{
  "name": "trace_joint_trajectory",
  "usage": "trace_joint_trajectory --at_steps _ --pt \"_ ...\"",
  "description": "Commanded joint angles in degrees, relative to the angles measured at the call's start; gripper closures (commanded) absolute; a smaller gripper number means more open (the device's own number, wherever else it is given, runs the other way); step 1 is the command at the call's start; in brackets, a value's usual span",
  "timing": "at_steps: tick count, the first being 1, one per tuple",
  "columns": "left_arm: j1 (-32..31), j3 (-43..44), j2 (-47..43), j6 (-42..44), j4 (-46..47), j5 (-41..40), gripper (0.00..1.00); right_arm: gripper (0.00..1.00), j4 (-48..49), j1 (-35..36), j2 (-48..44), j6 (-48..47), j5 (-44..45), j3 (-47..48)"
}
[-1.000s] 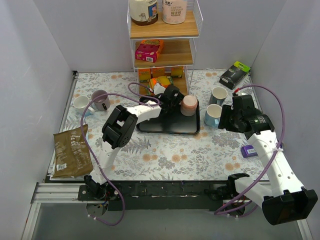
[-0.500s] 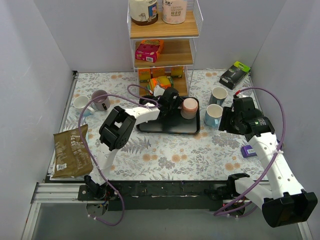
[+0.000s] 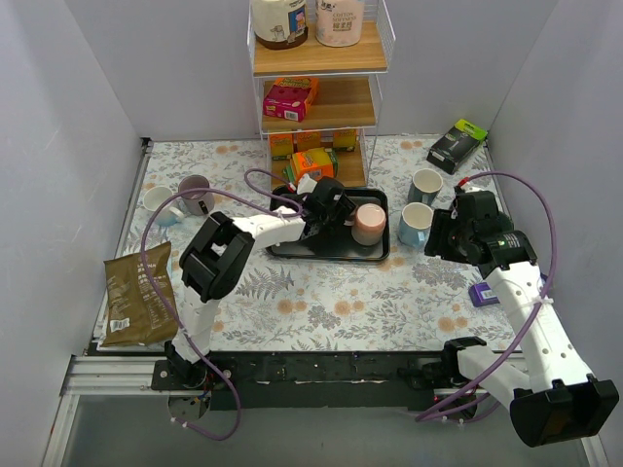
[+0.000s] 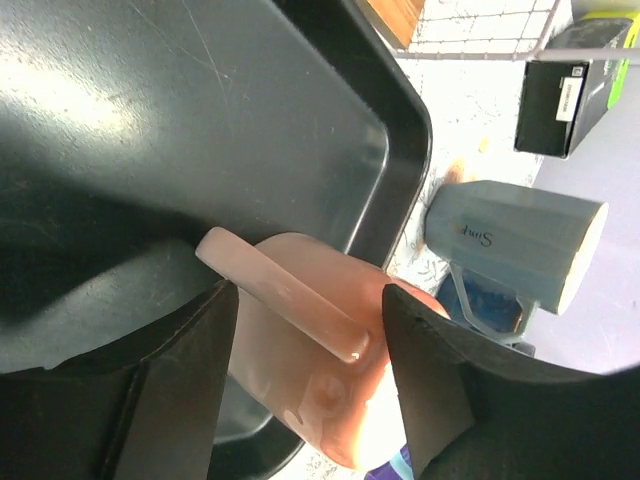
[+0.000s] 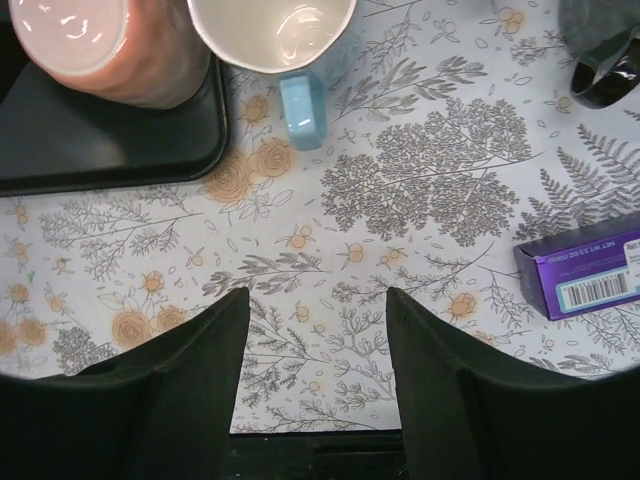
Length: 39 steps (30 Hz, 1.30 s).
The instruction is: Turn the mug right side up
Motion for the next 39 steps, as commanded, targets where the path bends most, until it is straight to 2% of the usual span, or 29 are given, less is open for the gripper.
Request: trace_joint_trajectory --at_steps 1,2,3,5,7,9,14,18,22,26,27,31,39 --pt "-0.6 -1.0 -6.5 -22.3 -1.5 0.5 0.37 0.35 4.7 -0.4 -1.0 -4.7 -8.6 0.2" --pt "-0.6 -1.1 -6.9 -21.8 -2.2 0.3 0.31 0.34 5.6 -0.3 -1.0 -6.1 -13.6 0.4" --pt "-0.6 -1.1 -7.4 -20.5 -2.6 0.1 0.2 0.33 6.4 0.0 -0.8 -7.1 -16.0 1.2" --pt "-0.5 -1.3 -8.9 -18.6 -3.1 -1.3 0.13 0.32 8.9 0.9 0.6 -10.2 -21.7 2.3" --pt "-0.3 -0.8 -10.0 -14.5 -3.6 -2.3 0.05 0.3 12.0 3.2 1.4 -11.9 -23.2 4.2" --pt "0.1 -0.1 -12.2 -11.9 -6.1 -4.5 0.02 0.29 14.0 5.7 3.0 -14.8 -23.5 6.1" --pt "2.0 -3.6 -20.3 -4.9 -12.8 -10.0 0.02 0.29 16.5 10.2 10.6 -19.5 -22.7 14.3" --pt "5.5 -10.5 -32.7 -0.9 -20.3 -14.3 0.02 0.3 19.6 13.9 17.6 -31.4 -22.4 17.5" --pt "10.2 -17.5 -44.1 5.7 -22.8 -14.3 0.02 0.3 17.5 16.9 28.6 -40.2 -22.0 23.4" --pt "14.3 -20.0 -52.2 14.3 -24.3 -12.3 0.02 0.33 13.8 19.0 37.3 -47.8 -19.9 31.4" --pt "14.7 -20.1 -53.3 18.3 -24.5 -11.8 0.02 0.34 12.6 19.4 38.7 -49.2 -19.3 34.3" --pt "15.8 -17.1 -55.9 24.0 -27.3 -9.5 0.02 0.34 8.4 19.5 46.2 -55.6 -15.1 41.1" --pt "17.5 -12.8 -54.5 28.3 -29.1 -5.1 0.02 0.36 4.3 19.7 52.9 -61.4 -11.2 40.3"
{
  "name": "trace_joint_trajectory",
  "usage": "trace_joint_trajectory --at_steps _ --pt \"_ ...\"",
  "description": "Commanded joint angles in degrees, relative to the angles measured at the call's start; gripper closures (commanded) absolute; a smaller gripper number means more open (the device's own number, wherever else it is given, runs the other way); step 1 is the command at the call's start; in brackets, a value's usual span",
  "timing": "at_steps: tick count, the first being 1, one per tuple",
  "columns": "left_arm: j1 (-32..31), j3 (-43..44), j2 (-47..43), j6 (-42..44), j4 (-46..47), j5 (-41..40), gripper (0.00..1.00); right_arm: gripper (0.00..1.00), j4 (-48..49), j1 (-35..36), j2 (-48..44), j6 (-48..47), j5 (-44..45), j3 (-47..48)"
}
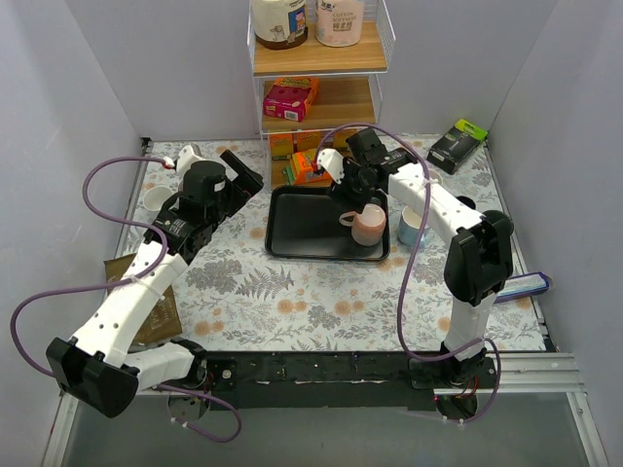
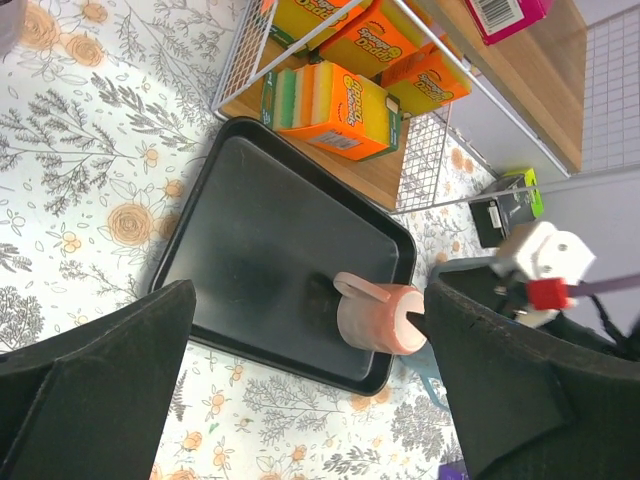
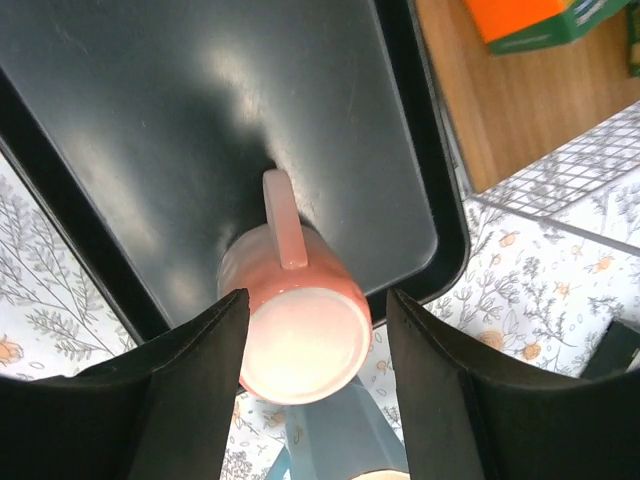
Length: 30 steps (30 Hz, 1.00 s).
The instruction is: Turn the mug right side up
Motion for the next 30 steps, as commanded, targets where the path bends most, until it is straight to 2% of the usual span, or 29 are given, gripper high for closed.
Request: trace_joint_trajectory --at_steps 1,13,20,30 --pt "1.3 2.7 0.2 4.4 -1.5 3.4 0.02 0.36 -3.7 0.1 3.0 -5.2 3.1 0.2" --pt "4.5 1.1 2.9 3.0 -1.5 8.7 0.02 0.39 -0.6 4.0 9.1 -7.2 4.8 2.0" --pt "7.3 0.7 2.7 3.8 -1.5 10.5 0.02 0.45 2.2 5.1 11.1 -9.6 14.5 0.3" --pt "8.7 -0.7 1.8 3.7 -0.8 11.9 0.02 0.48 2.9 5.1 11.5 -11.7 16.5 -1.3"
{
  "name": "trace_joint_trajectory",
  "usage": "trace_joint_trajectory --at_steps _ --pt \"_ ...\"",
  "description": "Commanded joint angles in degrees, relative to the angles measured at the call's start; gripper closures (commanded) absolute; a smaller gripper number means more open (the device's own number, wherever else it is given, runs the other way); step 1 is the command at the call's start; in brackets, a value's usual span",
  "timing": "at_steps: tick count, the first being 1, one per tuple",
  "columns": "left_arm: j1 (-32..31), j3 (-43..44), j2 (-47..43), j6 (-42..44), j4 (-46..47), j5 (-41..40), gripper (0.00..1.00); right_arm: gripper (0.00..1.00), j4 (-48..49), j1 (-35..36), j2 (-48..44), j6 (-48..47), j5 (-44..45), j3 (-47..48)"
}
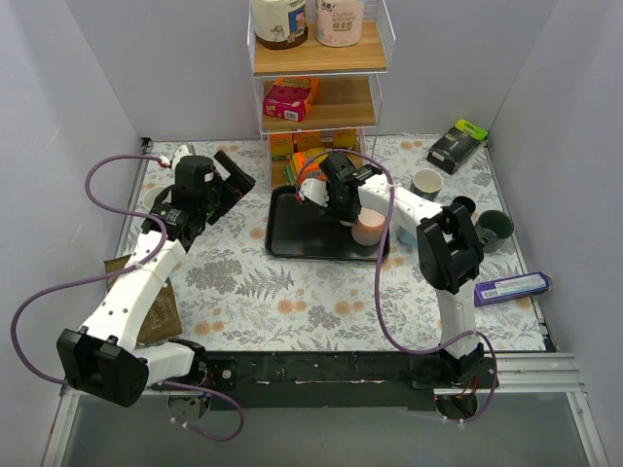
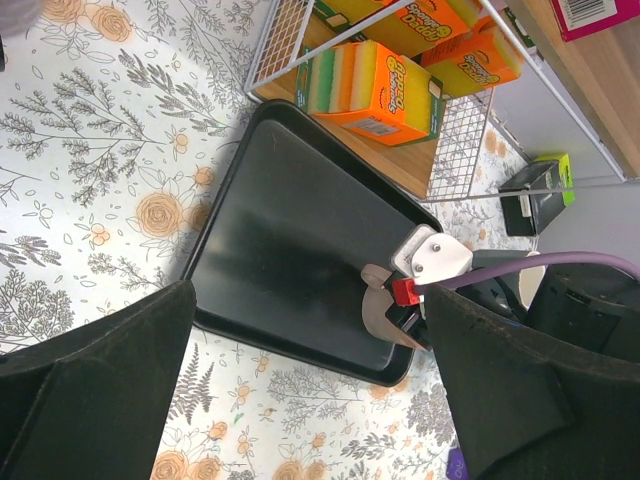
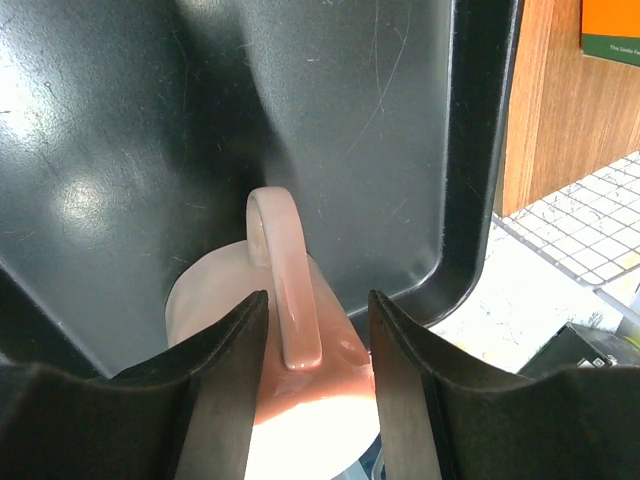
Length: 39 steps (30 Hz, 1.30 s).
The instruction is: Turn the mug right side up
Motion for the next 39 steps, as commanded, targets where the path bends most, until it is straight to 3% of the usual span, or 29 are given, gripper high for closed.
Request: trace_joint_trajectory --at_steps 1,5,8,13,18,28,39 --pt "0.5 -1.0 -2.0 0.6 0.2 1.3 0.02 0.48 1.5 0.0 0.1 -2.3 1.4 -0.8" --pt "0.8 -1.3 -2.2 0.5 0.2 1.5 0.02 0.5 2.2 0.0 0.3 -2.6 1.0 -2.0" --pt "0.9 -1.3 -2.1 0.5 0.1 1.7 0.02 0.61 2.9 0.0 0.6 -2.6 1.0 -2.6" --pt "1.1 -1.2 -2.1 0.3 -0.1 1.9 0.02 0.69 4.0 -0.1 1.1 -2.6 1.1 -2.9" --pt "1.2 -0.8 -2.0 0.3 -0.1 2.0 0.02 0.99 5.2 -0.1 0.7 -2.4 1.9 -3.0" --pt "1.4 -0.4 -1.5 -0.2 0.5 3.6 0.02 0.99 8.3 -0.1 -1.3 -0.5 4.6 -2.1" --pt "1.4 -1.4 -0.6 -1.1 2.8 8.0 0.02 0.99 20.9 0.0 -13.4 4.8 -2.4 -8.8"
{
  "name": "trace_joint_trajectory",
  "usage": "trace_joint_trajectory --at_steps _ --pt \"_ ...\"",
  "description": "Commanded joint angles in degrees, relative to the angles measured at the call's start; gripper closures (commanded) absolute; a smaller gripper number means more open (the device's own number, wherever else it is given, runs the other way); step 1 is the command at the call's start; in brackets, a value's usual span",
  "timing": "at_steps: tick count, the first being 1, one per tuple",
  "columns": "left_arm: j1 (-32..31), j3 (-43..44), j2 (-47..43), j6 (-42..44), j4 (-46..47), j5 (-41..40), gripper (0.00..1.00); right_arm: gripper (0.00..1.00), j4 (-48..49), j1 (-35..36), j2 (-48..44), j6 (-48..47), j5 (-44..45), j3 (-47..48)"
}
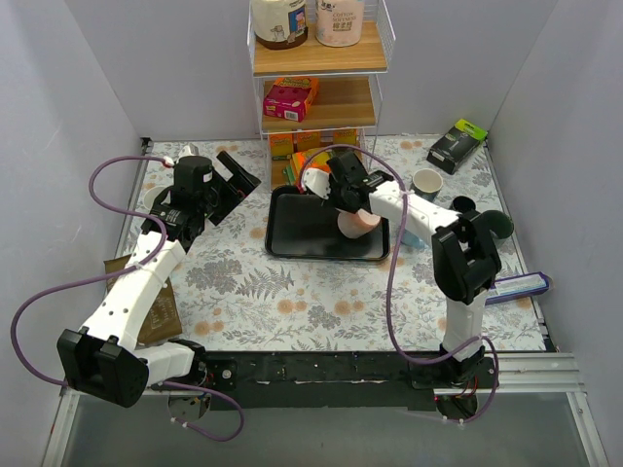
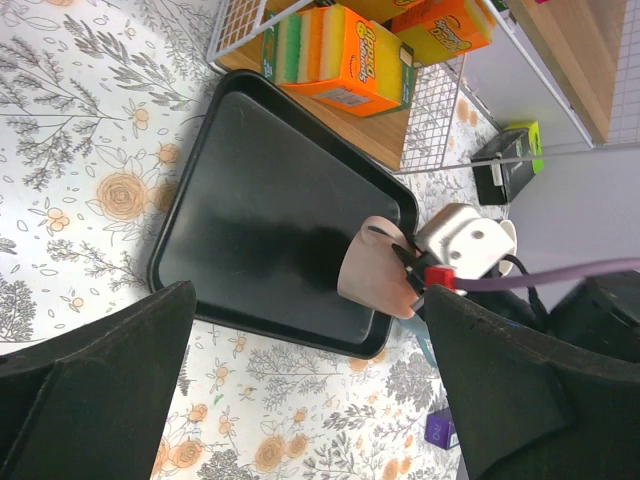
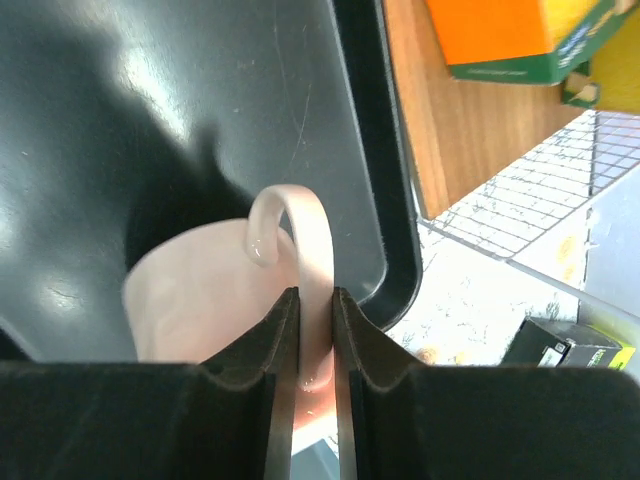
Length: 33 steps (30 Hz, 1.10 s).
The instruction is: Turn the mug right side up
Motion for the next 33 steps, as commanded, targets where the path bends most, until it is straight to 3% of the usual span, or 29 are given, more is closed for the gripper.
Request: trace_joint_trajectory --at_steps 1,9,14,24,33 --pt "0.5 -0.4 -0.2 -0.3 1.6 3.1 0.02 0.99 10.4 0.1 -8.2 4.2 -3.3 -2.9" --pt "0.5 0.1 1.8 -2.6 4.5 10.9 0.02 0.99 31.1 0.1 -20.9 13.7 -4.3 -19.9" --pt "0.6 0.4 5.5 -3.8 10.1 22.7 0.02 0.99 47.3 1.3 -27.2 21.8 -4.5 -30.4" --pt "-0.2 -0.1 7.8 5.0 21.4 38.7 0.02 0.99 52.4 2.2 -37.0 36.5 -14.8 -35.4" --pt "-3.7 -2.6 4.9 12.7 30.8 44.3 0.06 0.99 53.9 3.0 -41.9 44.5 -25.8 -37.0"
